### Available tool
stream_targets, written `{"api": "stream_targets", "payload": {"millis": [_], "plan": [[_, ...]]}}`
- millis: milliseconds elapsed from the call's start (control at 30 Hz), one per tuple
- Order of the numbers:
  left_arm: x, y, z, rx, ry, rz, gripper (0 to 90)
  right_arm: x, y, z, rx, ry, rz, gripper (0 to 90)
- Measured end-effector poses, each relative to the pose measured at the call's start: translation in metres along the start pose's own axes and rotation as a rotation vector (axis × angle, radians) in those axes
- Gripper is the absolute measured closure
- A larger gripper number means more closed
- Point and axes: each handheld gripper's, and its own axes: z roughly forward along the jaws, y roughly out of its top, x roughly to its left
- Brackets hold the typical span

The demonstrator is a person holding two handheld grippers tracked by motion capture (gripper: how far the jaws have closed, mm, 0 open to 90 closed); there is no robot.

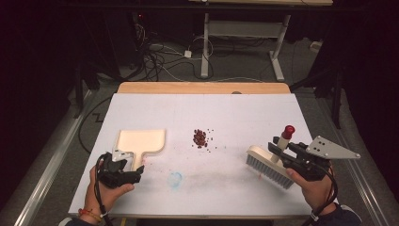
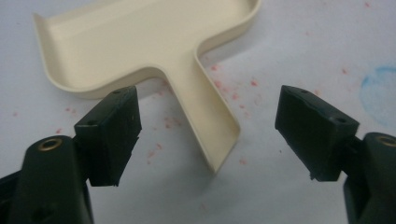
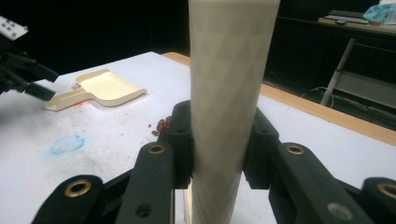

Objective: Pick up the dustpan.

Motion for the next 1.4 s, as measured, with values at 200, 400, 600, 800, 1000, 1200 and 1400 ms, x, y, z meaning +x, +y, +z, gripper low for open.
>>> {"api": "stream_targets", "payload": {"millis": [200,400,600,800,1000,1200,1400], "plan": [[0.006,0.011,0.017,0.089,-0.018,-0.040,26.4,0.002,0.000,0.001,0.005,-0.002,0.001,69.7],[0.013,0.017,0.042,0.145,-0.015,-0.090,33.3,0.002,0.000,0.001,0.009,-0.014,-0.002,69.7],[0.020,0.020,0.048,0.128,-0.029,-0.098,45.2,0.001,-0.001,0.002,0.012,-0.017,0.001,69.7],[0.031,0.024,0.051,0.114,-0.050,-0.073,63.4,0.001,-0.001,0.001,0.007,-0.019,-0.002,69.7],[0.032,0.028,0.049,0.133,-0.053,-0.014,63.9,0.000,-0.001,0.001,0.007,-0.020,0.000,69.7],[0.028,0.032,0.033,0.114,-0.046,0.024,64.2,0.000,-0.002,0.002,0.009,-0.023,0.005,69.7],[0.017,0.032,0.018,0.098,-0.081,0.076,64.2,-0.002,-0.003,0.002,0.012,-0.028,0.005,69.8]]}}
